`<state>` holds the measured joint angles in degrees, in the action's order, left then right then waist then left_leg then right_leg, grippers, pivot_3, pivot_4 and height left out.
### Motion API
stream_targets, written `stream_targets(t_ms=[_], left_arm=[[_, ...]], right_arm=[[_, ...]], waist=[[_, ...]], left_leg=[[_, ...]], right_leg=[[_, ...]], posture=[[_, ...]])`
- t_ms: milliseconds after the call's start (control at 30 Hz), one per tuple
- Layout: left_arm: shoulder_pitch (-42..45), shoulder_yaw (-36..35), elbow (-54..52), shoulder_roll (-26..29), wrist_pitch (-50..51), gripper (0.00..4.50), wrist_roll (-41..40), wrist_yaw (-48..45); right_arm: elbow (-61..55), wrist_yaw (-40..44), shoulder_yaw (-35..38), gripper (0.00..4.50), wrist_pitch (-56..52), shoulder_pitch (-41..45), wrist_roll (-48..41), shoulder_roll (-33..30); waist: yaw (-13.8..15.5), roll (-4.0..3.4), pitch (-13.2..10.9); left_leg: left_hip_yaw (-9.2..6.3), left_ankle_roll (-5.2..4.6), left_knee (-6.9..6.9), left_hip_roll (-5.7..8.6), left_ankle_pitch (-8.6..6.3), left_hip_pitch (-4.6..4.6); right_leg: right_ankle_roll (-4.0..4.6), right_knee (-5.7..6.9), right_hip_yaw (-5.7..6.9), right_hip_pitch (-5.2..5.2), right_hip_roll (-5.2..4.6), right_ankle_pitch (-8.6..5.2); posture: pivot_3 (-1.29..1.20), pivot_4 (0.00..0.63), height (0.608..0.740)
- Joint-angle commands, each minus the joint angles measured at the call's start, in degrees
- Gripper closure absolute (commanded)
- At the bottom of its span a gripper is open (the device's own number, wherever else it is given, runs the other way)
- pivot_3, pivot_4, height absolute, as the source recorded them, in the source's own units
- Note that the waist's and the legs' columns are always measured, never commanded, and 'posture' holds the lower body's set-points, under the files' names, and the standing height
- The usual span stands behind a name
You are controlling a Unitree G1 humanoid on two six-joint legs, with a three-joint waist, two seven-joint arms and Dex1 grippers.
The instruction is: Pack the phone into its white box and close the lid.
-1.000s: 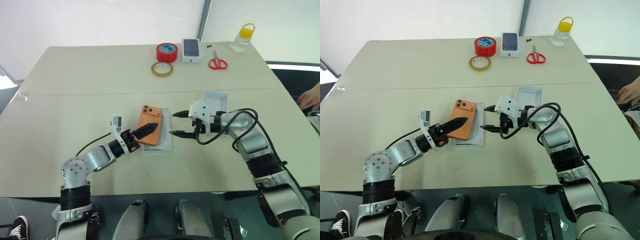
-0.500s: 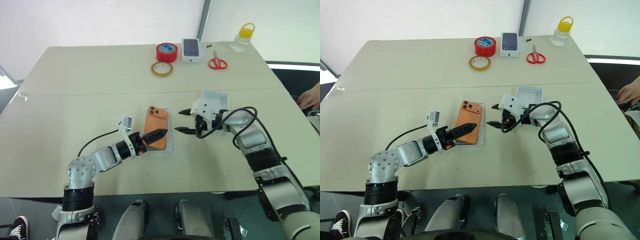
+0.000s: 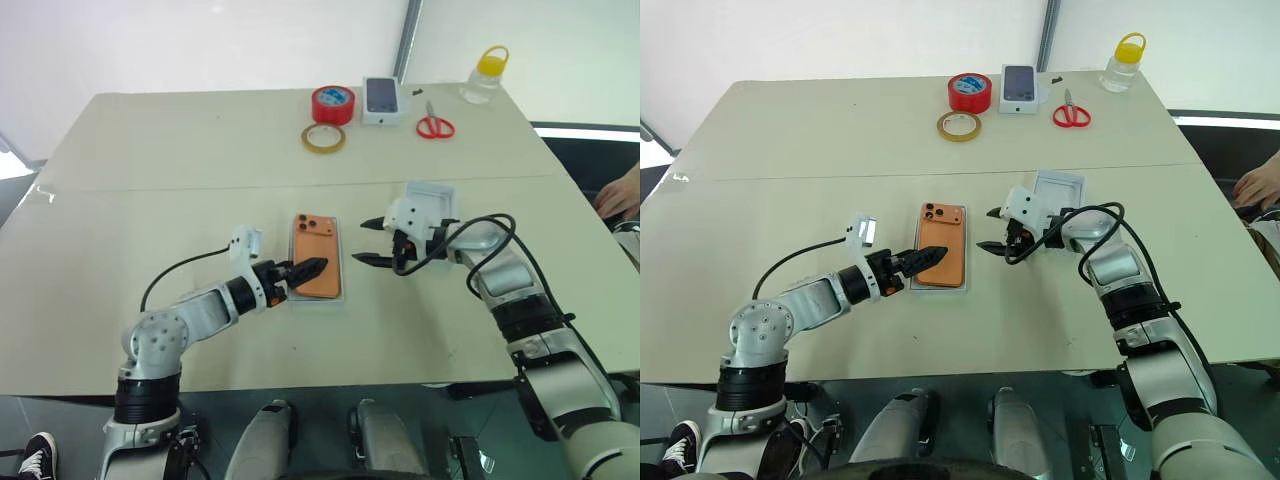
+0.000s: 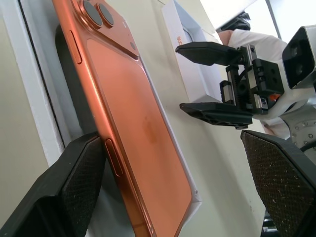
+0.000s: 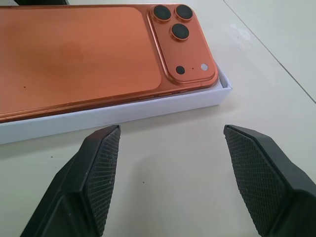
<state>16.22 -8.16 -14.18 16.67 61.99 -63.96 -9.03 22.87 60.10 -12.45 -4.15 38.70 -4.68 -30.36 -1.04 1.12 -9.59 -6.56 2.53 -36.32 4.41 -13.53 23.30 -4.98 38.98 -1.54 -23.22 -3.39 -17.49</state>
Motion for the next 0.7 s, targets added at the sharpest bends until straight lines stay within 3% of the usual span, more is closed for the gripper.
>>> stream_targets(t_ms=[33,500,533,600,633,700], left_arm=[[0.21,-3.25,-1.69,1.38,0.81,0.03,-2.46,0.77],[1.74,-5.52,-2.75,6.45,-0.89,0.03,-1.78,-0.53],[1.71,-5.36,-2.15,7.12,-2.19,0.01,0.09,-1.28],[1.80,-6.17,-0.70,7.75,-3.52,0.55,1.24,-2.32],[1.96,-5.57,-0.37,8.68,-5.34,0.85,3.97,-2.97],[2.52,-5.37,0.92,9.47,-7.61,1.86,7.29,-3.29]], right_arm=[[-0.69,-0.20,1.70,0.98,1.28,1.12,-0.26,-0.17],[-0.95,-0.23,1.94,0.98,0.84,1.02,-0.99,0.49],[-1.56,0.49,2.20,1.24,0.50,0.75,-1.75,0.34],[-1.94,0.66,2.87,1.83,-0.92,0.74,-2.79,0.30],[-1.83,0.45,2.85,2.35,-0.63,0.85,-2.50,0.11],[-1.76,0.73,2.64,3.35,0.18,0.83,-1.92,-0.23]], waist=[[-0.09,0.00,0.00],[0.14,0.00,0.00],[0.15,0.00,-0.01],[0.12,-0.01,-0.01],[0.13,-0.01,-0.01],[0.14,-0.01,-0.01]], left_leg=[[0.00,0.00,0.00,0.00,0.00,0.00],[0.00,0.00,0.00,0.00,0.00,0.01],[0.00,0.00,0.00,0.00,0.00,0.02],[0.00,0.00,0.00,0.00,0.00,0.02],[0.00,0.00,0.00,0.00,0.00,0.01],[0.00,0.00,0.00,0.00,0.00,0.01]], right_leg=[[0.00,0.00,0.00,0.00,0.00,0.00],[0.00,0.00,0.00,-0.01,0.00,0.00],[0.00,0.00,0.00,-0.01,0.00,0.00],[0.00,0.00,0.00,-0.01,0.00,0.00],[0.00,0.00,0.00,-0.01,0.00,0.00],[0.00,0.00,0.01,-0.02,0.00,0.00]], posture=[[0.00,0.150,0.740],[0.00,0.150,0.740],[0.00,0.150,0.740],[0.00,0.150,0.740],[0.00,0.150,0.740],[0.00,0.150,0.740]])
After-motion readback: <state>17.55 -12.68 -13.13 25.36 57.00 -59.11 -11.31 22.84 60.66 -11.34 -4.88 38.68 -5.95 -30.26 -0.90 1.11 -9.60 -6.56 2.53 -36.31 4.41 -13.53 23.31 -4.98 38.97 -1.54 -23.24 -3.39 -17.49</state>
